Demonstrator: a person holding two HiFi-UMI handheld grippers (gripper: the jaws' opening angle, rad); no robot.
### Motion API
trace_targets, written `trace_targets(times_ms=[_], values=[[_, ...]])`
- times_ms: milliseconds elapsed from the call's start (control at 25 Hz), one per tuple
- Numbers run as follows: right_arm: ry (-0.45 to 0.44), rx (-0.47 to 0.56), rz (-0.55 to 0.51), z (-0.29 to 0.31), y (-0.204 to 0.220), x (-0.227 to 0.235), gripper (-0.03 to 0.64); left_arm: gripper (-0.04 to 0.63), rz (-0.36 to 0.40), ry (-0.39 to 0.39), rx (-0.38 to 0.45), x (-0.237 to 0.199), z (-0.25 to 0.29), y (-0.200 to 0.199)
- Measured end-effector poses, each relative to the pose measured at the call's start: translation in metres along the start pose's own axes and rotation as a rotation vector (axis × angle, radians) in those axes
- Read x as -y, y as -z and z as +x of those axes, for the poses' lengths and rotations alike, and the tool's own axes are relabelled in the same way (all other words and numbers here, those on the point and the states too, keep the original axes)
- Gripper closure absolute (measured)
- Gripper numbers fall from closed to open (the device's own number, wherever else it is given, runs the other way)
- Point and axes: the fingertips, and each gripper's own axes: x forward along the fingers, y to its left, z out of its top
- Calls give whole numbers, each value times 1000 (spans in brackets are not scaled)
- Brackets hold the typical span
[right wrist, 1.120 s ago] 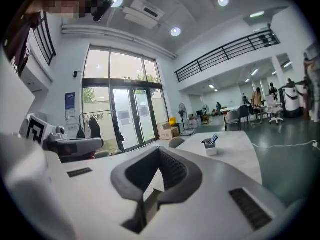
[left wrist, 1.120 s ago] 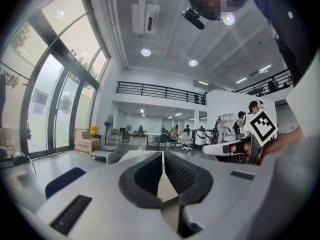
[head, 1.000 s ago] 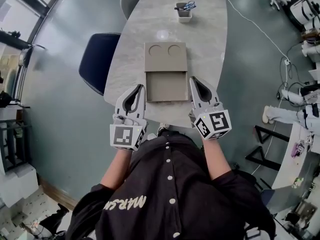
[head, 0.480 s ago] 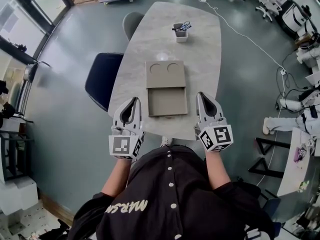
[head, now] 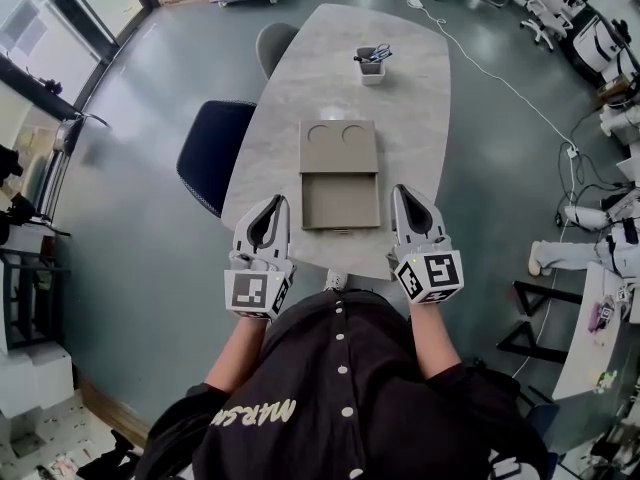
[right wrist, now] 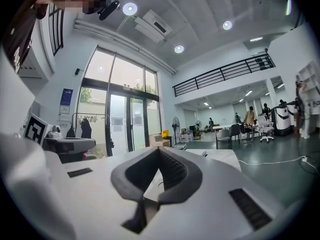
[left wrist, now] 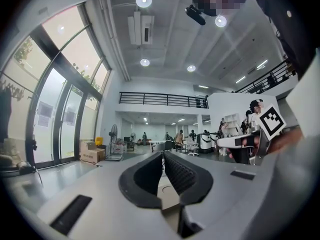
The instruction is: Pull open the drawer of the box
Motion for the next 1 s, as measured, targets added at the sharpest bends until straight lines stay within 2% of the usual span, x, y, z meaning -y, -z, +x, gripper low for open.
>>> trace_targets(times_ms=[1000], values=[[-20,-13,-4,-1,7,6,620,571,5,-8,-6,10,6,3]])
